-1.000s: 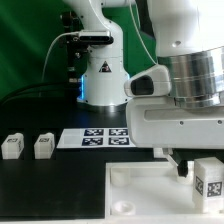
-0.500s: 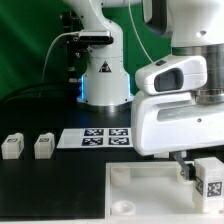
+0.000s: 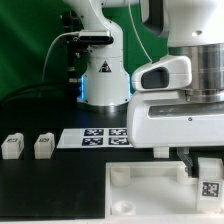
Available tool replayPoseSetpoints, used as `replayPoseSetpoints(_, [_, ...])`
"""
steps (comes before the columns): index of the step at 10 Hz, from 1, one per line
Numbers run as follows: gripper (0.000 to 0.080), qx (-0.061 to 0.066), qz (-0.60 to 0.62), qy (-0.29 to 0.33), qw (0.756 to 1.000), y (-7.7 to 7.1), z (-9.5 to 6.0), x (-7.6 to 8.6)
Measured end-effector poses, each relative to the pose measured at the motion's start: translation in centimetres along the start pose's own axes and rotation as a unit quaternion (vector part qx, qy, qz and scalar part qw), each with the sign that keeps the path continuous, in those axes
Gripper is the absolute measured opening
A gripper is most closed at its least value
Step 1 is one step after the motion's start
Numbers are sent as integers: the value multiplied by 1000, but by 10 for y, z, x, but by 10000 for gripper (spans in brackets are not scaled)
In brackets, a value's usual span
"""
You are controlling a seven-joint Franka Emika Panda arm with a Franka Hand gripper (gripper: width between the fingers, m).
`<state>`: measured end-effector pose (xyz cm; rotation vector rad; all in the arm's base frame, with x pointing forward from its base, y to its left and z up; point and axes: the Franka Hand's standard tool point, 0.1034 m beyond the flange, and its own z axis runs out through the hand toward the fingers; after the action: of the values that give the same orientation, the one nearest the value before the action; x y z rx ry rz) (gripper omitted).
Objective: Assemble one leg
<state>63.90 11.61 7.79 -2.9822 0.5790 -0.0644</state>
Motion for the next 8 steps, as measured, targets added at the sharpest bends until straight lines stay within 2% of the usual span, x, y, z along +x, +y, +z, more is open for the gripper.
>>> replayPoseSetpoints(2, [300,17,167,-9,986,6,0,3])
replayPoseSetpoints(4, [300,30,313,-25,949,9,0,1])
replayPoseSetpoints(5, [300,36,413,-41,909,8,0,-2])
replayPoseSetpoints(6, [300,39,461,-49,885,7,0,-3])
replayPoseSetpoints(8, [300,44,569,-66,818,8,0,-3])
